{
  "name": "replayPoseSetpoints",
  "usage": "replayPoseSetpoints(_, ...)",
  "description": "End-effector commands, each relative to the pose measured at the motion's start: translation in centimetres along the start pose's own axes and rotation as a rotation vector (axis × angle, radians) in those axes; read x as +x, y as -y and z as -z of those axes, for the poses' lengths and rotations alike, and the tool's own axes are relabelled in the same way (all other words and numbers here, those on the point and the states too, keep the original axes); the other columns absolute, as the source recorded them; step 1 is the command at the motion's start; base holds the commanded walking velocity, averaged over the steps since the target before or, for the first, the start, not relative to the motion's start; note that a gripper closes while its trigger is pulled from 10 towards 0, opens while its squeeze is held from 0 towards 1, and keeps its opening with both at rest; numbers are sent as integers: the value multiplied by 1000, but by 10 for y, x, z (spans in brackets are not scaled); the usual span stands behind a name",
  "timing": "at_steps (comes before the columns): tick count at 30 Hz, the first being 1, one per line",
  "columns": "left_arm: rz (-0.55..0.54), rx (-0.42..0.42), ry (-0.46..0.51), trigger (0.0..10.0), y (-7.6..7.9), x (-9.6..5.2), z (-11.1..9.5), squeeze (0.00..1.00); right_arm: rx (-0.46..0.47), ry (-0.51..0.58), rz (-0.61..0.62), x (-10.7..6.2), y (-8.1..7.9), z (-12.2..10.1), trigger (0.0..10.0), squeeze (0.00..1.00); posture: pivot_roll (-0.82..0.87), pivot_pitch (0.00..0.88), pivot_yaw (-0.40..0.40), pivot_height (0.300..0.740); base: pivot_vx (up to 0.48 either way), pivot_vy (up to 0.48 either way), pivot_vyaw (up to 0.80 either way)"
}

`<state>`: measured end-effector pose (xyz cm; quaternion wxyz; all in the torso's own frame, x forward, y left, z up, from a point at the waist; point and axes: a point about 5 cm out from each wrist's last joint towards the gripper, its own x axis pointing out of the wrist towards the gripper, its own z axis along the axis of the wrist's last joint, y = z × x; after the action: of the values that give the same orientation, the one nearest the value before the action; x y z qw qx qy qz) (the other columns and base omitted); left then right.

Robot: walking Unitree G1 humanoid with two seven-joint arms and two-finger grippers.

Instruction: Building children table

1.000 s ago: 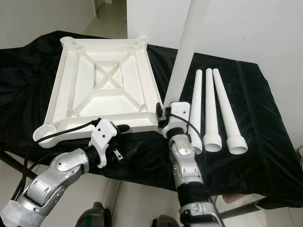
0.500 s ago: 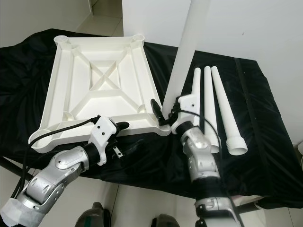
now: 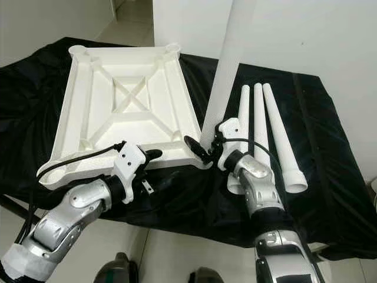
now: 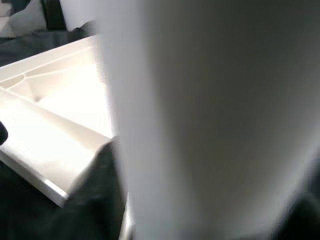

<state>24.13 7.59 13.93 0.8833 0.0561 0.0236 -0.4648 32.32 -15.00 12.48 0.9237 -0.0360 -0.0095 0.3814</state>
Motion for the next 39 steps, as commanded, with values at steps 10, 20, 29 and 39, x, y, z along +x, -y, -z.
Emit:
replayPoseSetpoints(10,124,-6,-4,10000,8,3,1,0,-2,-6,3,3,-2,3,10000,0,49,0,-27,740,0,0,0)
replayPoseSetpoints(20,123,-12,-1,10000,9,4,1,0,18,44,156,8,-7,-2,10000,0,41,2,-30,740,0,0,0)
replayPoseSetpoints(29,126,-18,-1,10000,10,5,2,0,46,25,403,20,-35,6,10000,0,35,9,-26,740,0,0,0)
replayPoseSetpoints(39,129,-16,3,10000,10,6,1,0,107,50,589,27,-52,4,10000,0,40,4,-27,740,0,0,0)
